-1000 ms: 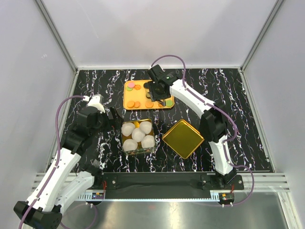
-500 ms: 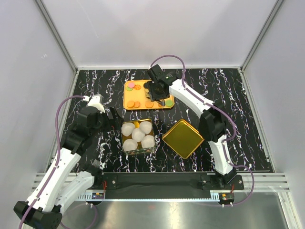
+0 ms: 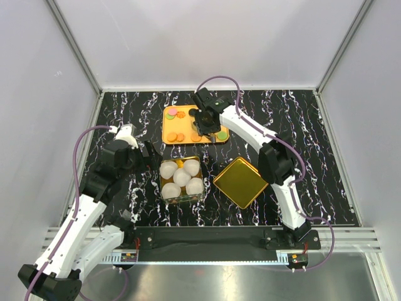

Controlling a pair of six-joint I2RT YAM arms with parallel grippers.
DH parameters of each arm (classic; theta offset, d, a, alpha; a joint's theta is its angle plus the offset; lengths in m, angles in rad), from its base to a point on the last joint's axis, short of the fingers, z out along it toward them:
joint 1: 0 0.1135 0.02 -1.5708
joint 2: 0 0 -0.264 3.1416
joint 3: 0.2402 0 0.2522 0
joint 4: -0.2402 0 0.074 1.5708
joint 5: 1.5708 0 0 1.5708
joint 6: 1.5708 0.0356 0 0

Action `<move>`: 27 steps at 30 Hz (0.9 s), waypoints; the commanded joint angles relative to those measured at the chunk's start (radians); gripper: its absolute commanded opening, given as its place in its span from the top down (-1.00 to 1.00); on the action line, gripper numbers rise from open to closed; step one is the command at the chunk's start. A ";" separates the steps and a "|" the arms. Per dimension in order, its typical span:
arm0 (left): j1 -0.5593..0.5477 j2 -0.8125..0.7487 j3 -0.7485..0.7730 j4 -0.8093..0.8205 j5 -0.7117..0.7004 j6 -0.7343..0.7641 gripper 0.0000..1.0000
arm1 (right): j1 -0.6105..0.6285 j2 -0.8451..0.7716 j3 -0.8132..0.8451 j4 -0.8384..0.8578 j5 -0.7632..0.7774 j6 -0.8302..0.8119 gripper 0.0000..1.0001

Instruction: Pack the cookies

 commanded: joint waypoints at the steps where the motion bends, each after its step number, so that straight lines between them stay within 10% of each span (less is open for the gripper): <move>1: 0.002 -0.005 0.007 0.024 -0.015 0.005 -0.98 | 0.007 0.012 0.047 0.023 -0.004 0.003 -0.01; 27: 0.002 -0.002 0.009 0.022 -0.023 0.003 -0.98 | 0.009 -0.139 0.053 -0.019 0.023 -0.016 0.38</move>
